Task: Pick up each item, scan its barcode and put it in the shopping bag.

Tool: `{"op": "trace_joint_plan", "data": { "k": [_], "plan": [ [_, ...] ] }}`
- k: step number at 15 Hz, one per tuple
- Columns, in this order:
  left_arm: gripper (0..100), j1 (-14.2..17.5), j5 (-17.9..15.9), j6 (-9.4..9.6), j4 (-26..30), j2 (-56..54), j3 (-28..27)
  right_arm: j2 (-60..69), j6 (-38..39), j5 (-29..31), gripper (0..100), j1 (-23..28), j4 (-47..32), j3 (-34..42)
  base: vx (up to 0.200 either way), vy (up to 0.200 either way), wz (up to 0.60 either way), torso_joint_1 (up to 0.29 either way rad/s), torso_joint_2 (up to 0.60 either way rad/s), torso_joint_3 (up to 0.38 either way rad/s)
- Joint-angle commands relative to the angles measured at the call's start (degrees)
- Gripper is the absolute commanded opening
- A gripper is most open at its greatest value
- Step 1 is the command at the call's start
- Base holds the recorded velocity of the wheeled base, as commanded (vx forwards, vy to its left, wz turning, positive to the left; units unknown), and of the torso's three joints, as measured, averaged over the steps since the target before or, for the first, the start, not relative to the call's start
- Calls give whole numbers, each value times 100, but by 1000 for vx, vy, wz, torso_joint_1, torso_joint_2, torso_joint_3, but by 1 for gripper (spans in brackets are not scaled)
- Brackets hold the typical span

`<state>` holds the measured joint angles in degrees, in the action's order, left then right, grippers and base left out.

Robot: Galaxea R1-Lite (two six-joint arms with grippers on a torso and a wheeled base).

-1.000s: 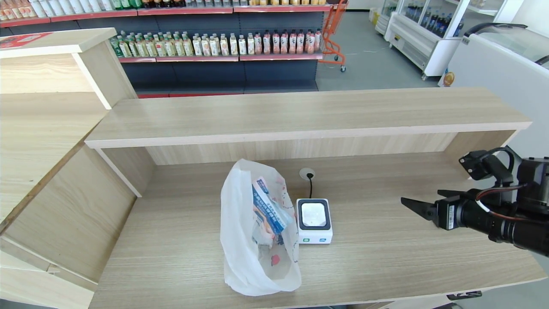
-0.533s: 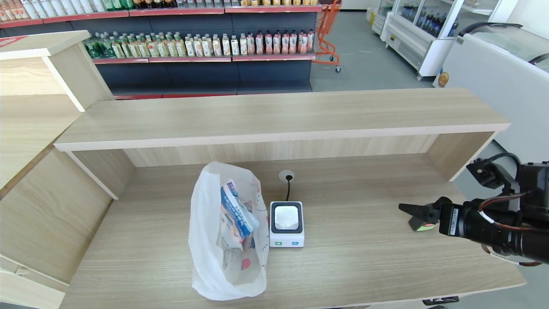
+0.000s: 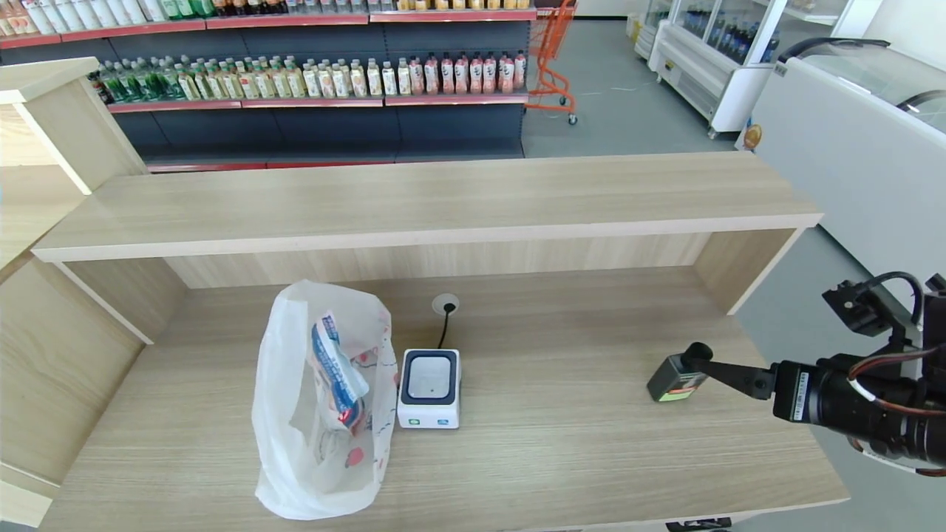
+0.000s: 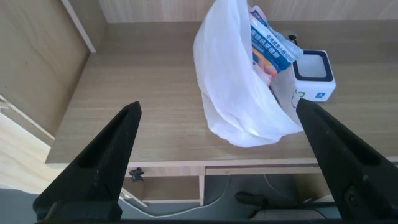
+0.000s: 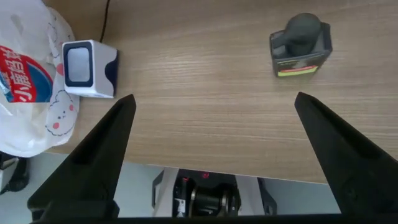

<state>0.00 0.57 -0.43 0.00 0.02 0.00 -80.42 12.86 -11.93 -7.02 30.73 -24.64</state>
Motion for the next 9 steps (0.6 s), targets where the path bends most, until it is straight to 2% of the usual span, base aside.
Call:
{"op": "trace_joint_plan", "data": {
  "k": [1, 2, 6, 9],
  "plan": [
    [100, 0, 4, -19, 0, -2, 0, 44, -47, 16, 100, 34, -6, 161, 0, -200, 0, 2, 2, -7],
    [100, 0, -5, 8, 0, -2, 0, 88, -161, 25, 100, 43, -85, 223, 0, -200, 0, -2, 2, -2],
    [100, 0, -5, 8, 0, -2, 0, 150, -381, 174, 100, -1, -243, 249, 0, 0, 0, 0, 0, 0],
    [100, 0, -5, 8, 0, -2, 0, -35, -926, 297, 100, 324, -542, 223, 0, 0, 0, 0, 0, 0]
  ]
}}
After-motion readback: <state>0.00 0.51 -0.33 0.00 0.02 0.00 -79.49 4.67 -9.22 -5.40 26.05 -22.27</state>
